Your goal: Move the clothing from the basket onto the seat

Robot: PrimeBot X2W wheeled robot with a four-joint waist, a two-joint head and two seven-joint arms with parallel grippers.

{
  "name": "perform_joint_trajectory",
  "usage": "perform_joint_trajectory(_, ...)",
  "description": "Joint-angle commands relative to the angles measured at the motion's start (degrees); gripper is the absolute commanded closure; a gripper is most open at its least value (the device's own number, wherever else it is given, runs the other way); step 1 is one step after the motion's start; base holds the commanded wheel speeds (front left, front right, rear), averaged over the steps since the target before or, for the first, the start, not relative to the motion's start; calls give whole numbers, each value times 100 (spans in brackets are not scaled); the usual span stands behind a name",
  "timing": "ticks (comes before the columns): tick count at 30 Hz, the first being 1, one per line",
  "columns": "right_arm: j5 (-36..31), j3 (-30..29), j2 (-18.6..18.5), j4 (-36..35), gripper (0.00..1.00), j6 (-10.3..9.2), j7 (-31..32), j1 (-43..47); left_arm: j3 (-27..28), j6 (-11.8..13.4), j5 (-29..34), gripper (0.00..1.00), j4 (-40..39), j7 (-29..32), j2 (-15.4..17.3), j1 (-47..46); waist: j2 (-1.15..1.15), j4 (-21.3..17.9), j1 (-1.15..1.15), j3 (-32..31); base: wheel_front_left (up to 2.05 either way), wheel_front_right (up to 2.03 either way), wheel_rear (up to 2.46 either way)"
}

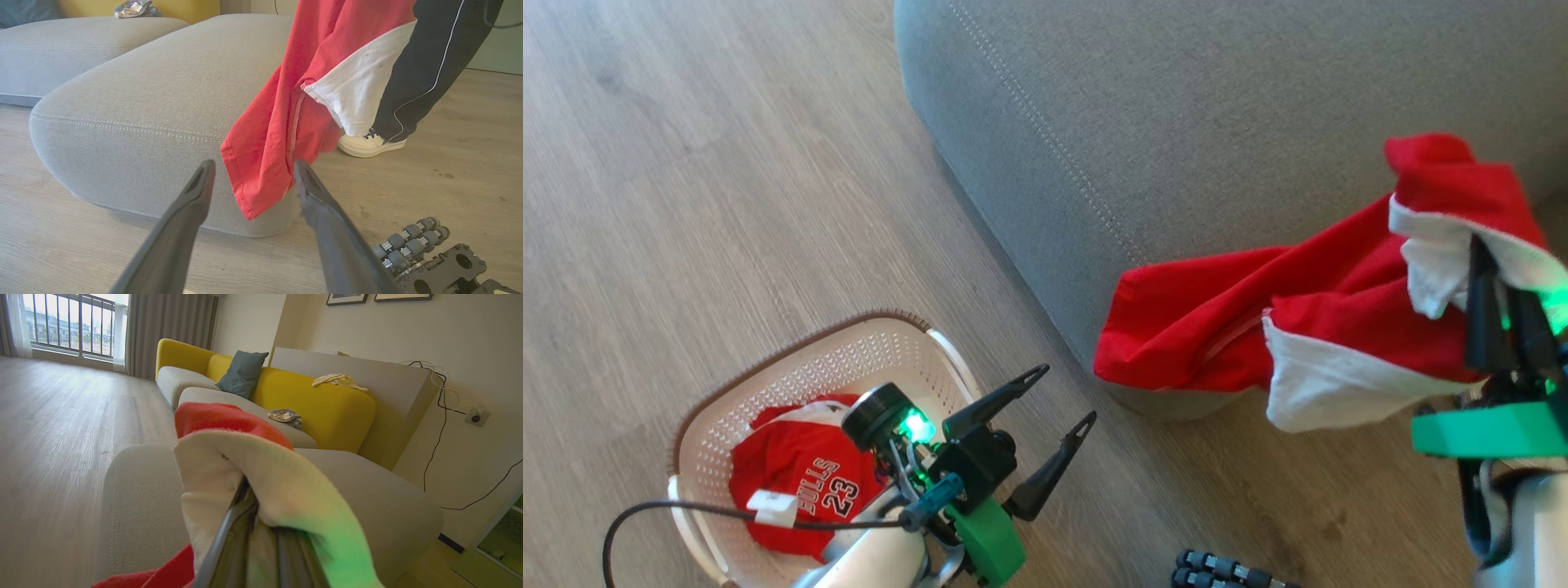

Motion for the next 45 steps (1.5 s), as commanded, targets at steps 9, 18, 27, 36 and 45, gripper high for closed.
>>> perform_joint_trajectory(9, -169, 48, -562, -591, 100, -2, -13, -1094, 219, -4, 65, 0, -244, -56, 197, -189, 0, 8, 0, 298, 0, 0, 0)
perform_joint_trajectory(18, -200, 181, -1582, -709, 100, -2, -13, -2456, 131, -4, 198, 0, -308, -56, 488, -182, 0, -24, 0, 757, 0, 0, 0)
perform_joint_trajectory(27, 37, 312, -2197, -241, 100, -2, -13, -3781, -82, -4, 192, 0, -414, -56, 964, -285, 0, 38, 0, 1425, 0, 0, 0)
perform_joint_trajectory(36, 288, 119, -2646, 1054, 100, -2, -13, -4781, -241, -4, 212, 0, -567, -56, 1257, -438, 0, 293, 0, 1991, 0, 0, 0)
perform_joint_trajectory(45, 1566, -733, -2601, 2982, 100, -2, -13, -5594, -148, 4, 259, 0, -668, -56, 1379, -523, 0, 665, 0, 2453, 0, 0, 0)
